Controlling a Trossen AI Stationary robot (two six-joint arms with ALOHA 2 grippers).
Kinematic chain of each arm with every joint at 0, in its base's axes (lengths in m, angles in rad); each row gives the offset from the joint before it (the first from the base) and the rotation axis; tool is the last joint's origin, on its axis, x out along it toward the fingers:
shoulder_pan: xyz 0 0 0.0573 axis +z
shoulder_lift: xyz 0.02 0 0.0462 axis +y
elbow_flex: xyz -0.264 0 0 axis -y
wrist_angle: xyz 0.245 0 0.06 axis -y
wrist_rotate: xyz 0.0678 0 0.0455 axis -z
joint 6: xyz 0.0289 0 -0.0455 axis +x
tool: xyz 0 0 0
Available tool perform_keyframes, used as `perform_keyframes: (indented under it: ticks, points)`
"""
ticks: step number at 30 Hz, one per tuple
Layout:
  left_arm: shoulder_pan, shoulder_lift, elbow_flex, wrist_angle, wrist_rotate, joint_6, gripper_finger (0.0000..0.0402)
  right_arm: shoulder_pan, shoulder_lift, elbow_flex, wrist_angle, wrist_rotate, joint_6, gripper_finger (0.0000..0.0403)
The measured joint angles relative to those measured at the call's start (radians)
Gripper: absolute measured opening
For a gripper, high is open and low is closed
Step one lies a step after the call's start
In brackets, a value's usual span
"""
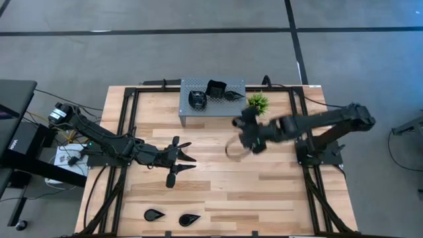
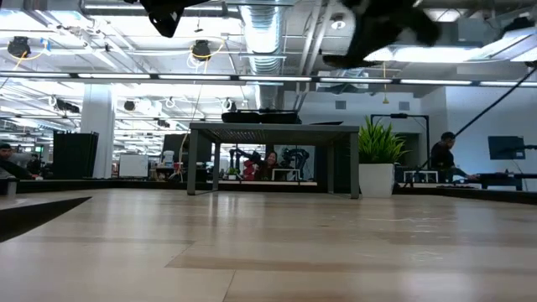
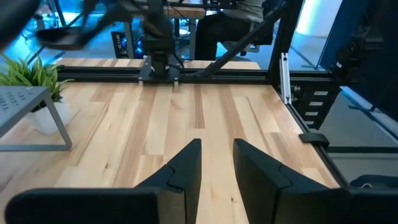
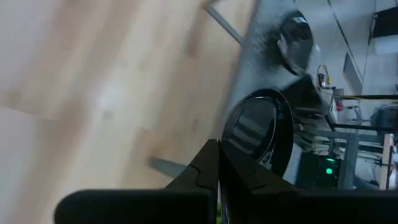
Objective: Pick & Place Mini shaped plates
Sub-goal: Stack the black drop-shaped plate on top of the stacked black drop-shaped plates on the shelf
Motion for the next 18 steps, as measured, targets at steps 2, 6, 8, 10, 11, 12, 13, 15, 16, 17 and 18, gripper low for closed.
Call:
perform_keyframes:
  ticks: [2,6,8,10,11,12,13,15,16,17,18]
  points:
    - [0.000,0.000,0.000,0.000,0.000,0.009,0.0094,-0.106,-0.008,0.000,0.050,-0.084,-0.101,0.0003]
    - [0.001,0.000,0.000,0.000,0.000,0.009,0.0094,-0.311,0.003,0.000,0.156,-0.188,-0.144,0.0005]
    - [0.001,0.000,0.000,0.000,0.000,0.008,0.0094,-0.397,0.023,0.000,0.187,-0.229,-0.148,0.0004]
    - [0.001,0.000,0.001,0.000,0.000,0.008,0.0094,-0.463,0.045,0.000,0.225,-0.281,-0.161,0.0002]
    - [0.001,0.000,0.001,0.000,0.000,0.008,0.0094,-0.491,0.058,0.000,0.231,-0.313,-0.168,0.0002]
    - [0.001,0.000,0.001,0.001,0.000,0.008,0.0094,-0.515,0.072,0.000,0.239,-0.342,-0.180,0.0002]
    - [0.001,0.000,0.001,0.000,0.000,0.008,0.0094,-0.535,0.087,0.000,0.244,-0.364,-0.191,0.0002]
    - [0.001,0.000,0.001,0.001,0.000,0.008,0.0094,-0.563,0.125,-0.001,0.249,-0.379,-0.214,0.0003]
    - [0.001,0.000,0.001,0.001,0.000,0.008,0.0094,-0.571,0.141,-0.001,0.264,-0.379,-0.216,0.0003]
    - [0.001,0.000,0.001,0.000,0.000,0.008,0.0094,-0.578,0.155,-0.001,0.276,-0.379,-0.217,0.0004]
    - [0.001,0.000,0.001,0.001,0.000,0.008,0.0094,-0.584,0.168,-0.001,0.292,-0.380,-0.218,0.0004]
